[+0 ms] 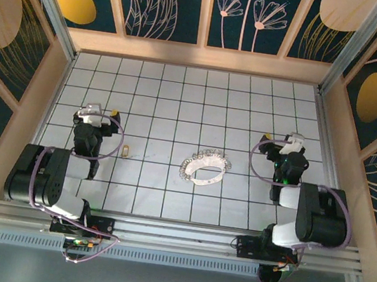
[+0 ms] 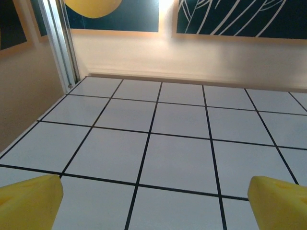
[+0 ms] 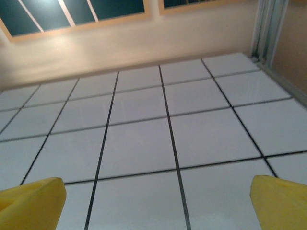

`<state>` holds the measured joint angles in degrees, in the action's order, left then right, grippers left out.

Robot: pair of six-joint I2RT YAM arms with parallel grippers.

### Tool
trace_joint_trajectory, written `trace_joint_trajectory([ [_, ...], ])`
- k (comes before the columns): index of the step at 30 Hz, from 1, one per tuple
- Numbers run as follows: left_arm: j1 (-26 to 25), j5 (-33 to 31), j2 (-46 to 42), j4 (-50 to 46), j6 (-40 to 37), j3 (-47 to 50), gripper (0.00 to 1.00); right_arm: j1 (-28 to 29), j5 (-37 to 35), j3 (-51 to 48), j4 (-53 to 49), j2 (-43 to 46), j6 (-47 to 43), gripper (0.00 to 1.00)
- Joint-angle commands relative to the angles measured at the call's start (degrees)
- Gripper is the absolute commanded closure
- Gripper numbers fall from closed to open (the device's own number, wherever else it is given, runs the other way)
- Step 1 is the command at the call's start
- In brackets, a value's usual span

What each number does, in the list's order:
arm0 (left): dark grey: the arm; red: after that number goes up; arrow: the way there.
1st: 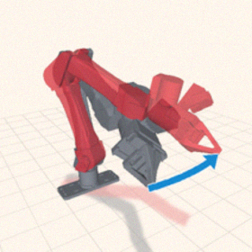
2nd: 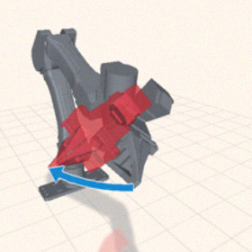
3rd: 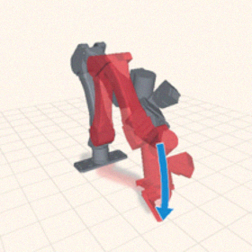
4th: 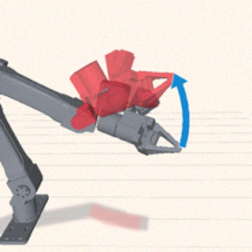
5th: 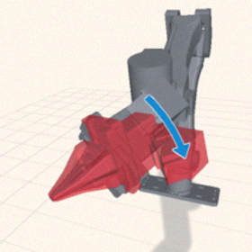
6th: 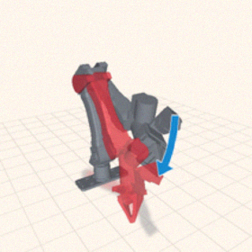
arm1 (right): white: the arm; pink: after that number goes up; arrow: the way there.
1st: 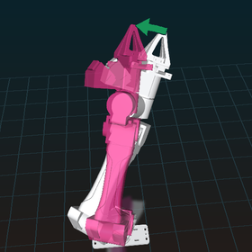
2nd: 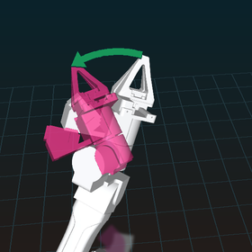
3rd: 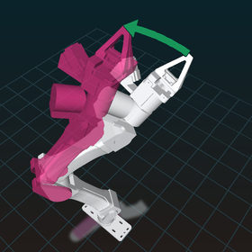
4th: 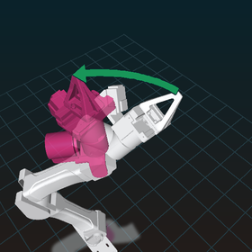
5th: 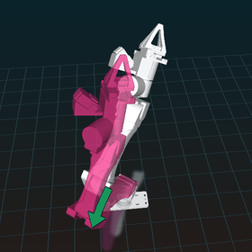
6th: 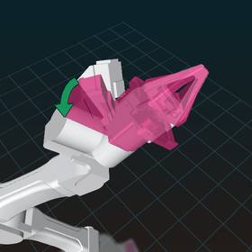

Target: Put the keys on the keyring

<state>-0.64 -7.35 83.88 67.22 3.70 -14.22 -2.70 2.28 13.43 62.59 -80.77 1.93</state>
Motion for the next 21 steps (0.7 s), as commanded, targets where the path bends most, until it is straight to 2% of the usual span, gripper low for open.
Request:
trace_joint_trajectory([
  [1, 0.29, -1.48, -3.21, -6.45, 1.17, -3.2, 0.01, -0.64, -2.88, 3.08, -7.63, 5.72, 2.4, 0.01],
  [6, 0.29, -1.42, -7.1, -16.29, 2.5, -6.68, 0.01, -1.03, -6.11, 8.4, -23.14, 11.18, 11.71, 0.01],
  [13, 0.29, 1.88, -12.46, -25.71, 10.27, -10.21, 0.02, -1.17, 2.03, 13.21, -35.31, 12.77, 22.22, 0.01],
  [18, 0.21, 5.83, -15.44, -33.35, 20.01, -14.49, 0.02, -0.79, 13.7, 13.45, -40.16, 13.25, 26.33, 0.02],
  [21, 0.21, 9.74, -16.25, -37.91, 24.88, -16.95, 0.01, 0.68, 17.54, 12.89, -43.49, 13.94, 28.72, 0.07],
])
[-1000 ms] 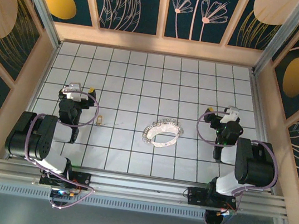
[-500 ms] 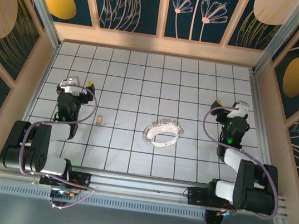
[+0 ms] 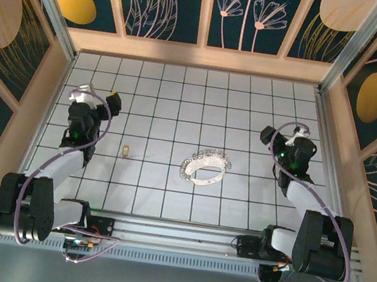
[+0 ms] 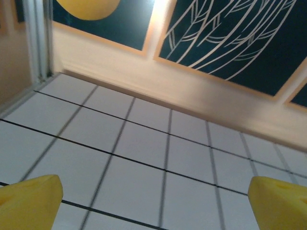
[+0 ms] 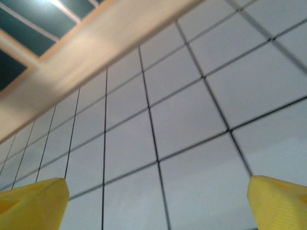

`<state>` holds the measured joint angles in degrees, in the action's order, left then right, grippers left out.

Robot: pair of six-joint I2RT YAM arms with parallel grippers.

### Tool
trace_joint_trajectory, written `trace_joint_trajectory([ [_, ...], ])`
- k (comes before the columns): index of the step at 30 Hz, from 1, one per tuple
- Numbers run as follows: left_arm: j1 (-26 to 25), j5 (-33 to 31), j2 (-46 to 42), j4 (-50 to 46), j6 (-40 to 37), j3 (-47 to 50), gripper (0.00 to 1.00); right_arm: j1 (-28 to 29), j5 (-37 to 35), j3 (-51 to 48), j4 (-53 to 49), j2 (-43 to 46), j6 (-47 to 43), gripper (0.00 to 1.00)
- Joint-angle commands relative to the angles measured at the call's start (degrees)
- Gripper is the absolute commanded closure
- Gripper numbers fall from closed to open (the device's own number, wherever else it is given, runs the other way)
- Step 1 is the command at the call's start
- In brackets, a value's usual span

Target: Put the keys on the keyring

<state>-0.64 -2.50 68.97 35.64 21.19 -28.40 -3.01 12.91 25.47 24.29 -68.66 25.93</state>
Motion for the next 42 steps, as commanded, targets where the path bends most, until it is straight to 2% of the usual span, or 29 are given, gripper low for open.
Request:
trace_joint_trajectory([
  [1, 0.13, 6.86, -1.38, -7.55, 9.11, -3.5, 0.01, 1.83, 8.1, 0.68, -6.31, 1.97, 5.33, 0.09],
  [5, -1.65, 12.05, -1.36, -11.02, 13.36, -4.82, 0.01, 7.78, 7.7, 0.54, -10.98, 2.6, 5.92, 0.16],
  [9, -7.79, 11.33, -2.26, -13.04, 13.94, -5.25, 0.01, 14.73, 3.65, 0.54, -14.46, 3.47, 7.28, 0.2],
  [14, -14.33, 11.5, -1.24, -15.68, 16.23, -6.48, 0.01, 20.09, -0.58, -0.16, -17.95, 3.8, 9.33, 0.25],
  [19, -21.41, 9.71, 2.71, -17.8, 16.79, -9.35, 0.02, 22.46, -1.78, -0.99, -19.28, 1.8, 10.63, 0.33],
  [29, -32.74, 7.4, 11.69, -16.31, 19.86, -12.52, 0.02, 27.38, -5.08, -1.57, -19.12, -2.92, 12.89, 0.38],
  [34, -35.22, 7.17, 15.17, -16.28, 19.1, -14.5, 0.01, 28.28, -5.43, -1.24, -17.33, -5.87, 12.8, 0.41],
  [42, -36.45, 6.32, 16.3, -17.19, 17.83, -15.5, 0.01, 28.98, -4.31, 0.4, -14.13, -10.07, 12.56, 0.49],
])
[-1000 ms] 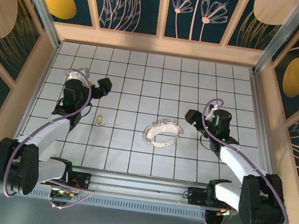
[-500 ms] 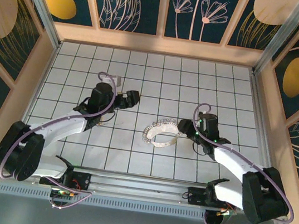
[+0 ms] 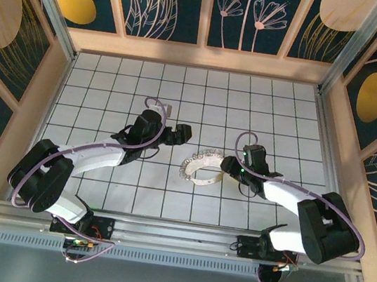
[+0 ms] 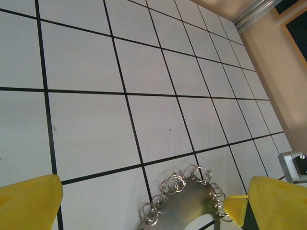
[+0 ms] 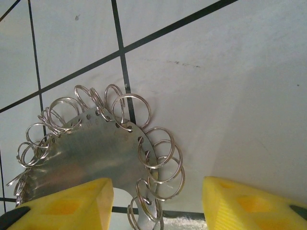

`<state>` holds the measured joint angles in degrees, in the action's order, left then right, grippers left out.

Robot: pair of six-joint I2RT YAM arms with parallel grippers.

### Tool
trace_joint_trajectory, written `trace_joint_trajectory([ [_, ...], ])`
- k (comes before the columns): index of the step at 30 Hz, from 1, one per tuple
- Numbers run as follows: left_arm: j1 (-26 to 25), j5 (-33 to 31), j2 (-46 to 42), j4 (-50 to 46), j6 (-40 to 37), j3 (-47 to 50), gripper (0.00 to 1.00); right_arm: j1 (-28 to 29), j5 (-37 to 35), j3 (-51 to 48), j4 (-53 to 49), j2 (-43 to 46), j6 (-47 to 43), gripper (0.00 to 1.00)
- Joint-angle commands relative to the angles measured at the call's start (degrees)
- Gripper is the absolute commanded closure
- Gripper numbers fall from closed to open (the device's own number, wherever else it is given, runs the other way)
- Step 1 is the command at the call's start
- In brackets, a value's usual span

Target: Put the keys on the keyring

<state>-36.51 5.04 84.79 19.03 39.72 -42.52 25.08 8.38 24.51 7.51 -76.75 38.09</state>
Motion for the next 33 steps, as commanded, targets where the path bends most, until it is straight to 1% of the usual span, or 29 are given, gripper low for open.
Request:
trace_joint_trajectory([
  [1, -0.69, -1.23, 0.46, -0.6, -0.79, -1.31, 0.02, 1.05, 0.38, 1.73, 3.03, -2.61, 0.37, 0.5],
  [4, -0.83, -1.25, 0.53, -0.57, -0.78, -0.81, 0.02, 1.28, 1.0, 3.16, 4.08, -4.71, -0.02, 0.53],
  [8, -0.84, -1.26, 0.5, -0.6, -0.73, -0.63, 0.02, 1.61, 1.84, 5.52, 5.11, -8.18, -0.62, 0.61],
  [11, -0.98, -1.26, 0.55, -0.5, -0.96, -0.73, 0.02, 1.9, 2.81, 7.22, 6.26, -10.85, -0.57, 0.65],
  [15, -0.99, -1.2, 0.92, -0.51, -1.14, -0.89, 0.01, 2.52, 3.89, 9.92, 7.46, -14.28, -0.39, 0.68],
  [20, -1.1, -0.71, 1.73, -0.4, -1.08, -1.41, 0.01, 3.13, 4.79, 13.7, 8.24, -18.15, -0.34, 0.68],
  [23, -1.16, -0.71, 1.78, -0.77, -1.18, -1.85, 0.01, 3.17, 4.57, 14.62, 7.8, -18.5, -1.07, 0.63],
  [26, -1.41, -0.52, 1.35, -0.95, -1.31, -2.03, 0.01, 3.13, 3.22, 14.02, 6.69, -16.31, -1.69, 0.49],
  [28, -1.72, -0.64, 1.01, -1.18, -1.44, -2.3, 0.02, 3.11, 1.77, 12.87, 5.57, -13.7, -2.13, 0.41],
  [30, -1.97, -0.46, 0.79, -1.31, -1.44, -2.48, 0.01, 3.1, 0.75, 11.46, 4.54, -11.05, -2.31, 0.39],
  [33, -2.21, -0.18, 0.37, -1.62, -1.27, -2.78, 0.01, 3.09, -0.14, 9.31, 2.78, -6.88, -2.75, 0.39],
])
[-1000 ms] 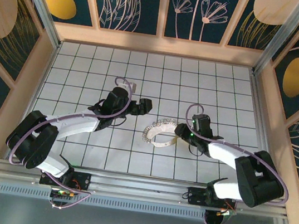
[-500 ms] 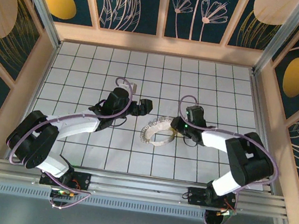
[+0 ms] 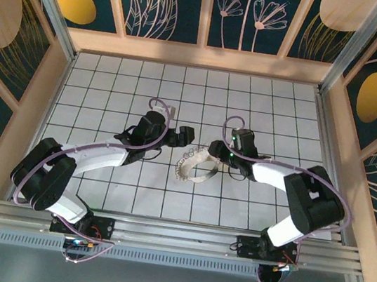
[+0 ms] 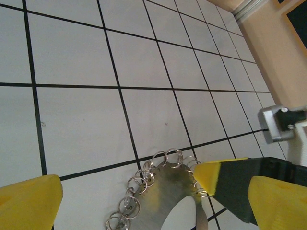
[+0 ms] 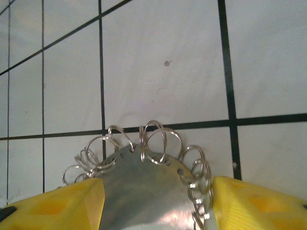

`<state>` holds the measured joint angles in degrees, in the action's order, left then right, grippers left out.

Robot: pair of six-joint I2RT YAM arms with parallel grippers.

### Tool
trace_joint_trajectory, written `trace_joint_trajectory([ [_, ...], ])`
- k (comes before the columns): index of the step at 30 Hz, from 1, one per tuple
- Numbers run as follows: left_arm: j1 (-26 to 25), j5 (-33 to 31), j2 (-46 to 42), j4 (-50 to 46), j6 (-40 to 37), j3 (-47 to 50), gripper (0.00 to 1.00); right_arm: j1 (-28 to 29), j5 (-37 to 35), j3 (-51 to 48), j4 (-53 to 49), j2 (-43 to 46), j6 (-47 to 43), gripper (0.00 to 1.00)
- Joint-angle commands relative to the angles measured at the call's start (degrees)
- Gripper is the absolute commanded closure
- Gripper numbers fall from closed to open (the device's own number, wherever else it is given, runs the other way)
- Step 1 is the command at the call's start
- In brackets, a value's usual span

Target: Put the keys on the keyring

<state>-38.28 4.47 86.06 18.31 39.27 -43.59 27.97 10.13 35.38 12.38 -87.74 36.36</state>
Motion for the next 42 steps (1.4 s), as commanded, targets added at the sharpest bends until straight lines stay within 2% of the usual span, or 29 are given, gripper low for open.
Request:
trace_joint_trajectory([
  [1, -0.51, 0.44, -1.07, -0.89, -0.75, -1.8, 0.01, 0.16, -2.04, -2.47, -2.51, 5.44, -1.16, 0.39],
  [4, -0.78, 0.47, -1.33, -1.02, -0.84, -1.98, 0.02, 0.16, -1.74, -5.35, -2.47, 9.34, -1.55, 0.38],
  [5, -0.81, 0.45, -1.42, -1.06, -0.86, -2.02, 0.01, 0.16, -1.49, -6.17, -2.21, 10.63, -1.63, 0.36],
  [7, -0.9, 0.47, -1.42, -1.23, -0.95, -2.13, 0.02, 0.21, -2.1, -7.51, -2.67, 12.97, -1.73, 0.25],
  [10, -0.93, 0.47, -1.4, -1.55, -1.3, -2.32, 0.01, 0.14, -3.11, -9.02, -3.63, 15.49, -2.67, 0.24],
  [14, -0.93, 0.28, -1.34, -1.87, -1.74, -2.9, 0.01, 0.21, -2.01, -10.48, -2.74, 16.55, -4.01, 0.33],
  [16, -1.0, 0.42, -1.21, -1.92, -1.82, -3.16, 0.01, 0.16, -0.77, -11.02, -1.64, 16.26, -4.19, 0.41],
  [24, -0.95, 0.46, -0.96, -2.45, -2.05, -3.73, 0.01, 0.16, 1.73, -11.21, 1.97, 11.71, -4.63, 0.65],
  [42, -0.97, 1.06, -0.41, -2.07, -2.26, -4.32, 0.02, 0.18, 2.26, -9.28, 4.73, 5.73, -5.11, 0.69],
])
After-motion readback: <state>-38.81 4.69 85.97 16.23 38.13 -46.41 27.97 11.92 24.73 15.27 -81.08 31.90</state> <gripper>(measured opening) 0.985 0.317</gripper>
